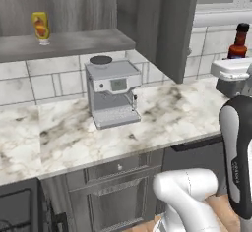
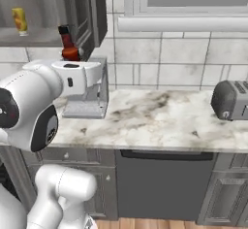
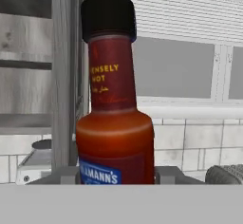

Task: Move the mustard and condiment bottle from the cabinet to the dining counter.

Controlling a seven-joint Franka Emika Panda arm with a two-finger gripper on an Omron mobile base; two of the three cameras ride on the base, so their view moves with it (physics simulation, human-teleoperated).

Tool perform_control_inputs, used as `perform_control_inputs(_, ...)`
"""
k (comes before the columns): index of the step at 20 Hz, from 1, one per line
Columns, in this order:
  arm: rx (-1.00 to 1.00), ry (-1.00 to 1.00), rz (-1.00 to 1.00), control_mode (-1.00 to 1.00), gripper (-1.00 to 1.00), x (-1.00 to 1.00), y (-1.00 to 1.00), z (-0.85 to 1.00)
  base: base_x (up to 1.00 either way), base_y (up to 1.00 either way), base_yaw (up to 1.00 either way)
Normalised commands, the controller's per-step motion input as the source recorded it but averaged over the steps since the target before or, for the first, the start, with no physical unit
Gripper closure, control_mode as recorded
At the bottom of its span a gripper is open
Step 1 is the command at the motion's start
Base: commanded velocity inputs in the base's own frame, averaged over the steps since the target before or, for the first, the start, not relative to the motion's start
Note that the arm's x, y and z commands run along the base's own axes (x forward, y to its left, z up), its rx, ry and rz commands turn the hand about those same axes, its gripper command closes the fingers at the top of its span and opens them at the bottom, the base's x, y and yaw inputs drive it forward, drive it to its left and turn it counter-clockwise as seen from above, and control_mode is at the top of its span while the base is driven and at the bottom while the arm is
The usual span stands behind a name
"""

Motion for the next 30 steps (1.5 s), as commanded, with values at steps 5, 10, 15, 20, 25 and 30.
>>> perform_control_inputs(5,0.0,0.0,0.0,1.0,1.0,0.0,0.0,0.0,-0.31,-0.86,-0.19)
perform_control_inputs(10,0.0,0.0,0.0,1.0,1.0,0.0,0.0,0.0,0.0,-0.76,-0.19)
perform_control_inputs(15,0.0,0.0,0.0,1.0,1.0,0.0,0.0,0.0,0.0,-1.0,-0.42)
perform_control_inputs(20,0.0,0.0,0.0,1.0,1.0,0.0,0.0,0.0,0.0,-0.9,-0.75)
perform_control_inputs(25,0.0,0.0,0.0,1.0,1.0,0.0,0.0,0.0,0.0,-0.82,-0.8)
perform_control_inputs(30,0.0,0.0,0.0,1.0,1.0,0.0,0.0,0.0,0.0,-0.73,-0.83)
